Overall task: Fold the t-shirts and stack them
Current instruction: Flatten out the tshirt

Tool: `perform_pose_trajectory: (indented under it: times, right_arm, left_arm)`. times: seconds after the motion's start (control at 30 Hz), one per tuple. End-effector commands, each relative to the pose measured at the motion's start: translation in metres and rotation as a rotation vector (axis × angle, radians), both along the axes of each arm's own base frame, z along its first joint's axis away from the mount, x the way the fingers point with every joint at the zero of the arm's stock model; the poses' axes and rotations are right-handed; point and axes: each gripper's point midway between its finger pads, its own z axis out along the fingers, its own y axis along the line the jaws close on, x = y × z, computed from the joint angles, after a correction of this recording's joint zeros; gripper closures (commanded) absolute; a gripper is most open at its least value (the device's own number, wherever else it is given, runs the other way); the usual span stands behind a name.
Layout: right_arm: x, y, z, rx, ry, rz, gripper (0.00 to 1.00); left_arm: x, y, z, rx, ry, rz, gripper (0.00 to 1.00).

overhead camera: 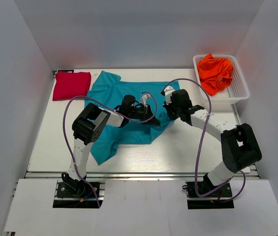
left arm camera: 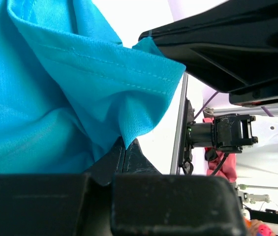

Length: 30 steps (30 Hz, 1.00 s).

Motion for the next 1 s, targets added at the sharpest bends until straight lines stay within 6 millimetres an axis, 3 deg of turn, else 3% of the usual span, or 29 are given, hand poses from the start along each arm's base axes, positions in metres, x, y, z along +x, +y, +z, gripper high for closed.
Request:
perform_pose_trajectory:
  times: [0.0, 0.07, 0.2, 0.23, 0.43, 0.53, 0.63, 0.7, 0.8, 0.93, 0.97]
  right_arm:
    - [0.036, -0.004, 0.057, -0.048, -0.272, 0.062, 1.0]
    - [0.045, -0.006, 0.068, -0.099, -0.313, 0.08, 1.0]
    - [0.055, -0.007, 0.066, -0.185, -0.331, 0.131, 1.0]
    - [0.053, -0.008, 0.056, -0.216, -0.297, 0.158, 1.0]
    - [0.061, -0.006, 0.044, -0.294, -0.306, 0.2, 1.0]
    - [0.069, 0.001, 0.053, -0.21, -0.32, 0.145, 1.0]
    - [0.062, 0.015, 0.057, -0.065, -0.286, 0.116, 0.81]
    - [0.052, 0.018, 0.059, 0.011, -0.262, 0.076, 0.73]
    - [0.047, 0.008, 0.064, 0.071, -0.246, -0.025, 0.6]
    - [0.029, -0.007, 0.062, 0.107, -0.217, -0.076, 0.55]
    - [0.018, -0.014, 0.044, 0.092, -0.167, -0.097, 0.52]
  left_arm:
    - [-0.012, -0.003, 0.016, -0.016, -0.039, -0.083, 1.0]
    - [-0.012, -0.003, 0.015, -0.016, -0.049, -0.085, 1.0]
    - [-0.013, -0.002, 0.016, -0.008, -0.045, -0.088, 1.0]
    - [-0.013, -0.002, 0.016, -0.008, -0.045, -0.088, 1.0]
    - [-0.018, 0.002, 0.005, 0.015, -0.015, -0.08, 1.0]
    - [-0.015, 0.002, 0.008, 0.015, -0.025, -0.055, 1.0]
    - [-0.011, 0.006, 0.007, 0.018, 0.002, -0.028, 1.0]
    - [-0.014, 0.008, 0.004, 0.008, 0.037, -0.005, 1.0]
    - [-0.011, 0.01, 0.008, -0.017, 0.043, 0.013, 1.0]
    - [-0.01, 0.01, 0.006, -0.015, 0.071, 0.029, 1.0]
    - [-0.009, 0.009, 0.007, -0.022, 0.061, 0.029, 1.0]
